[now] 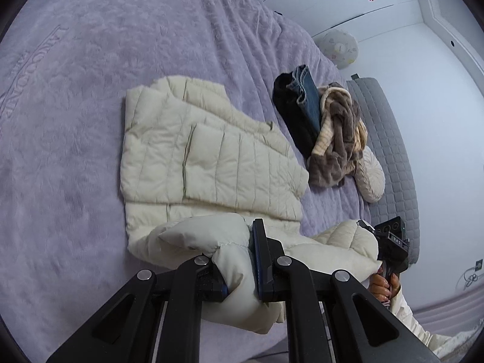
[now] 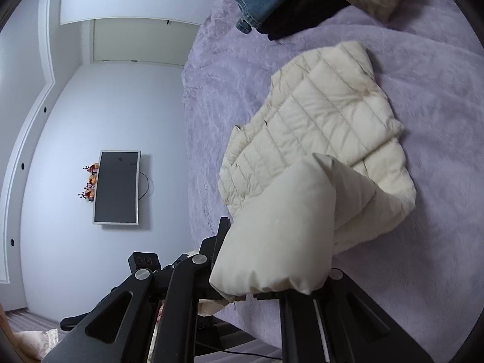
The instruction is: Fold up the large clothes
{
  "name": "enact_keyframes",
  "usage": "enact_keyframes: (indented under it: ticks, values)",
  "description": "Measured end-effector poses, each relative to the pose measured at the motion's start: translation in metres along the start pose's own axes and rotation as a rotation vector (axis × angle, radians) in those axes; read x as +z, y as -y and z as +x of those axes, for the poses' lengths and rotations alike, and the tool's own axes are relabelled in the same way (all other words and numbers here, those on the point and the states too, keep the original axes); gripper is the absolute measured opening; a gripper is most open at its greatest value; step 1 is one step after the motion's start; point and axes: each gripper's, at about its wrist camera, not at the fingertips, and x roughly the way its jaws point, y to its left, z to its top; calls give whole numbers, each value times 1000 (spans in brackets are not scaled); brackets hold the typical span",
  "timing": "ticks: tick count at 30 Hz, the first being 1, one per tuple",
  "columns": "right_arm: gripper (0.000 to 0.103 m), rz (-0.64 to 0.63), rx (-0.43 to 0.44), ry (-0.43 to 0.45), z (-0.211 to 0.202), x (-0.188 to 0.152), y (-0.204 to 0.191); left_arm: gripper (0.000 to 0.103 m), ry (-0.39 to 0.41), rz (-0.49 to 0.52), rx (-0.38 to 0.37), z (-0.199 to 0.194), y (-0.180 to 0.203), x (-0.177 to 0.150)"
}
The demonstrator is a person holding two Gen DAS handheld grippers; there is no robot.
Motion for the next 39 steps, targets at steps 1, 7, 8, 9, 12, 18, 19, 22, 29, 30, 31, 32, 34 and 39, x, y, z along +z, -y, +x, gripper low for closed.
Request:
enact_keyframes:
  ticks: [1,7,8,9,12,18,19,22,29,30,31,32,34,39]
  values:
    - [12,-11,0,2,6,12,-4,14,15,2,5,3,0,10]
    - [12,-22,-45,10,49,81,-3,14,74,-14,76,38,-11,66]
    - [12,-17,-60,11,56,91,1,14,77,-19,93,45,-15,74]
    - [12,-11,-79,13,63,101,5,14,79,-27,113,53,-20,81]
    - [12,9,-113,13,85,124,19,14,77,-40,166,77,-33,97]
    - [12,36,-180,7,129,152,52,14,50,-17,247,115,-53,111]
    - [13,42,-184,9,133,155,57,15,45,-20,254,120,-56,113]
    - [13,47,-186,15,143,159,68,19,35,-22,268,127,-62,115]
    - [16,3,-217,20,148,161,61,68,57,96,356,113,-37,108]
    - [18,-4,-222,18,148,162,59,92,80,121,391,108,-31,107]
    - [23,-9,-224,19,147,162,56,98,116,150,435,102,-25,105]
    - [30,-13,-227,23,146,162,54,98,140,179,460,98,-20,104]
    - [42,-19,-227,33,143,162,50,98,136,186,470,94,-18,105]
    - [62,-54,-254,79,134,163,37,98,191,169,506,81,-18,101]
